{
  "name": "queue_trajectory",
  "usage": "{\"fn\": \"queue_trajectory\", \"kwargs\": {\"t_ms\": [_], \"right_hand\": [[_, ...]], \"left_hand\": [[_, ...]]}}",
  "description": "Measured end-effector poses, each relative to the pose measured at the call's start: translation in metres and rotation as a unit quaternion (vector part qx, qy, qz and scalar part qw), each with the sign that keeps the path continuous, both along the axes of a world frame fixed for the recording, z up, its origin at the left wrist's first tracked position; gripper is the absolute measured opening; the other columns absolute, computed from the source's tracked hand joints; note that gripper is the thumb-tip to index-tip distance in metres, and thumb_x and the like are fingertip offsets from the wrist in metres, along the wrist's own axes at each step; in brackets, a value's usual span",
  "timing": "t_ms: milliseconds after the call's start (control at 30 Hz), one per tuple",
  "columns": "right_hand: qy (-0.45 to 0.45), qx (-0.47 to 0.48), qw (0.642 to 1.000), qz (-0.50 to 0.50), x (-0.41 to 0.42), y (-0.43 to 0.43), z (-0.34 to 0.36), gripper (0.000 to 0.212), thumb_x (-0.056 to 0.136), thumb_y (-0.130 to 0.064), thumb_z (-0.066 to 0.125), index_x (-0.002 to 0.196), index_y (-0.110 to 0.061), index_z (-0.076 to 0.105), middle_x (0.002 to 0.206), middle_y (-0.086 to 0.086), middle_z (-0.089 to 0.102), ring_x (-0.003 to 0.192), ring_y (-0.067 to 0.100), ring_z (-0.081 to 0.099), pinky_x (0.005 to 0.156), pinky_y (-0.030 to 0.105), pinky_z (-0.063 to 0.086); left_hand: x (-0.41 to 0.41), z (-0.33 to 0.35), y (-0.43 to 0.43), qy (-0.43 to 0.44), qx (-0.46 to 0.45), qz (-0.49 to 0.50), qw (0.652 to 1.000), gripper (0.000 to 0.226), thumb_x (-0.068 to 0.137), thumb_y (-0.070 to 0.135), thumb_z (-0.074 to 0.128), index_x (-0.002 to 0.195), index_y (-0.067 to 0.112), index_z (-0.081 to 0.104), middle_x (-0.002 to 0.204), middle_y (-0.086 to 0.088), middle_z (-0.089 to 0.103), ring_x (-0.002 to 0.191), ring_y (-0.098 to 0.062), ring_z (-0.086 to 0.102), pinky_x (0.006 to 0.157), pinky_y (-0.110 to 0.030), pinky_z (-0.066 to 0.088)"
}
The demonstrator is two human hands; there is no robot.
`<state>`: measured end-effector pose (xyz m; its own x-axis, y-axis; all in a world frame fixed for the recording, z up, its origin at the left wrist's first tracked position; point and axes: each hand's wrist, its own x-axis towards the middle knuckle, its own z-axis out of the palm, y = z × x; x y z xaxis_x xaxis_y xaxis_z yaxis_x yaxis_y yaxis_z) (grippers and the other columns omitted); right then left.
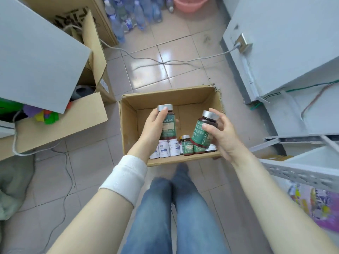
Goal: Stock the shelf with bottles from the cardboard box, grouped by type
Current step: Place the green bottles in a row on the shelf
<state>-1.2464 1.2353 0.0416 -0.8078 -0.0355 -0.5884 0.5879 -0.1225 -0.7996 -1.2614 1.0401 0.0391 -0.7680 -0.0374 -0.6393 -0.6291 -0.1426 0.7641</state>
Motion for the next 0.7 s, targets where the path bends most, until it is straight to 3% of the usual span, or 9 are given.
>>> {"fn": "queue_trajectory", "kwargs": {"t_ms": [133, 233, 367, 533, 700], "right_hand": [[0.035, -0.059, 0.987, -0.143, 0.065, 0.013, 0.07, 0.024, 0.08, -0.02, 0.065, 0.104, -0.016, 0.06, 0.092, 0.006, 0.067, 0.081, 0.017, 0.066, 0.07, 0.032, 0.056], [0.086, -0.143, 0.95, -0.265, 0.128, 0.017, 0.116, 0.039, 0.077, -0.028, 0.06, 0.112, -0.012, 0.058, 0.096, 0.006, 0.068, 0.077, 0.013, 0.067, 0.062, 0.026, 0.056], [0.141, -0.213, 0.899, -0.356, 0.211, 0.02, 0.168, 0.045, 0.083, -0.032, 0.051, 0.122, -0.008, 0.05, 0.098, 0.004, 0.07, 0.076, 0.015, 0.068, 0.063, 0.026, 0.055], [0.202, -0.148, 0.881, -0.401, 0.314, 0.044, 0.24, 0.032, 0.084, -0.032, 0.051, 0.109, -0.012, 0.055, 0.095, 0.002, 0.073, 0.075, 0.016, 0.07, 0.065, 0.032, 0.058], [0.267, -0.083, 0.866, -0.415, 0.439, 0.076, 0.303, 0.038, 0.077, -0.027, 0.053, 0.111, -0.012, 0.055, 0.111, 0.01, 0.065, 0.081, 0.015, 0.068, 0.069, 0.03, 0.056]], "left_hand": [[0.017, 0.077, 0.031, 0.072, 0.049, -0.06, 0.994, 0.033, 0.096, 0.039, 0.043, 0.1, 0.012, 0.06, 0.068, -0.001, 0.073, 0.06, -0.013, 0.069, 0.049, -0.022, 0.052], [0.05, 0.129, 0.057, 0.111, 0.095, -0.114, 0.983, 0.035, 0.095, 0.041, 0.044, 0.093, 0.013, 0.065, 0.067, 0.0, 0.072, 0.057, -0.011, 0.068, 0.047, -0.021, 0.051], [0.109, 0.196, 0.095, 0.165, 0.131, -0.215, 0.954, 0.05, 0.091, 0.046, 0.047, 0.111, 0.002, 0.062, 0.074, 0.003, 0.072, 0.058, -0.009, 0.066, 0.049, -0.022, 0.051], [0.199, 0.278, 0.152, 0.216, 0.156, -0.304, 0.914, 0.029, 0.093, 0.04, 0.048, 0.103, 0.014, 0.053, 0.083, 0.001, 0.069, 0.058, -0.009, 0.065, 0.051, -0.026, 0.054], [0.309, 0.343, 0.211, 0.277, 0.209, -0.363, 0.865, 0.025, 0.093, 0.035, 0.051, 0.101, 0.012, 0.052, 0.083, 0.002, 0.069, 0.059, -0.01, 0.066, 0.052, -0.028, 0.054]]}}
